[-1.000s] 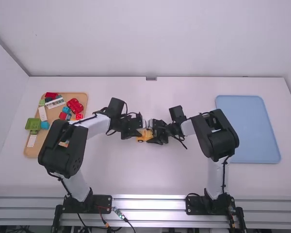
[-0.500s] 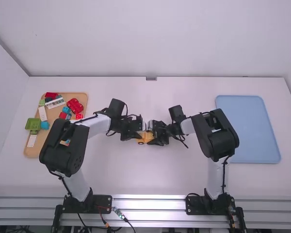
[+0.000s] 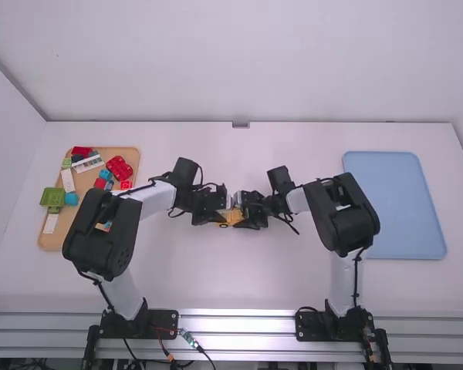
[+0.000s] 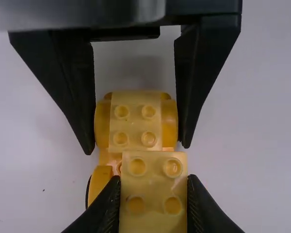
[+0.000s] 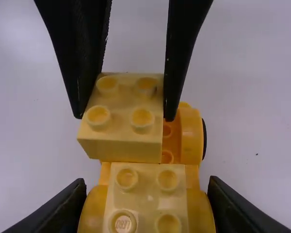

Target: Assemble lego blocks to make yellow taxi

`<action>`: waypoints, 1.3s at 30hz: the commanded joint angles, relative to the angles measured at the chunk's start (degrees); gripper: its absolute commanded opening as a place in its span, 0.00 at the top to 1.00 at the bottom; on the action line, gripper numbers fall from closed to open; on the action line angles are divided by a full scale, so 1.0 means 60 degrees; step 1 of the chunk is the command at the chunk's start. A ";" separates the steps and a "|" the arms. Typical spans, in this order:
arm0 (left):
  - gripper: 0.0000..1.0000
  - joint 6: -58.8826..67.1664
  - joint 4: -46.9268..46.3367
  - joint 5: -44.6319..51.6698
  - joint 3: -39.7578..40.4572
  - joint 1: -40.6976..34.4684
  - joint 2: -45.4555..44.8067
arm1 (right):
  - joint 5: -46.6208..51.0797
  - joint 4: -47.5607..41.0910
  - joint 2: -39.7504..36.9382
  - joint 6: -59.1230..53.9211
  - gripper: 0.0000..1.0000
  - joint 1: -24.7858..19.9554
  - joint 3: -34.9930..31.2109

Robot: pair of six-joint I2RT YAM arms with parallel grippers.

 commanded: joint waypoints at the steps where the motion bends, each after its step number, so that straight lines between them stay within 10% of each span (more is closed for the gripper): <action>1: 0.98 0.0094 0.0076 0.0350 -0.0033 -0.0058 0.0073 | 0.0259 -0.0025 0.0109 -0.0007 0.61 0.0219 -0.0106; 34: 0.98 -0.0732 0.0345 0.0139 -0.0033 -0.0106 0.0350 | 0.0291 0.0412 0.0109 0.0419 0.64 0.0248 -0.0087; 39: 0.69 -0.0732 0.0400 0.0142 -0.0033 -0.0106 0.0350 | 0.0288 0.0382 0.0109 0.0419 0.64 0.0248 -0.0087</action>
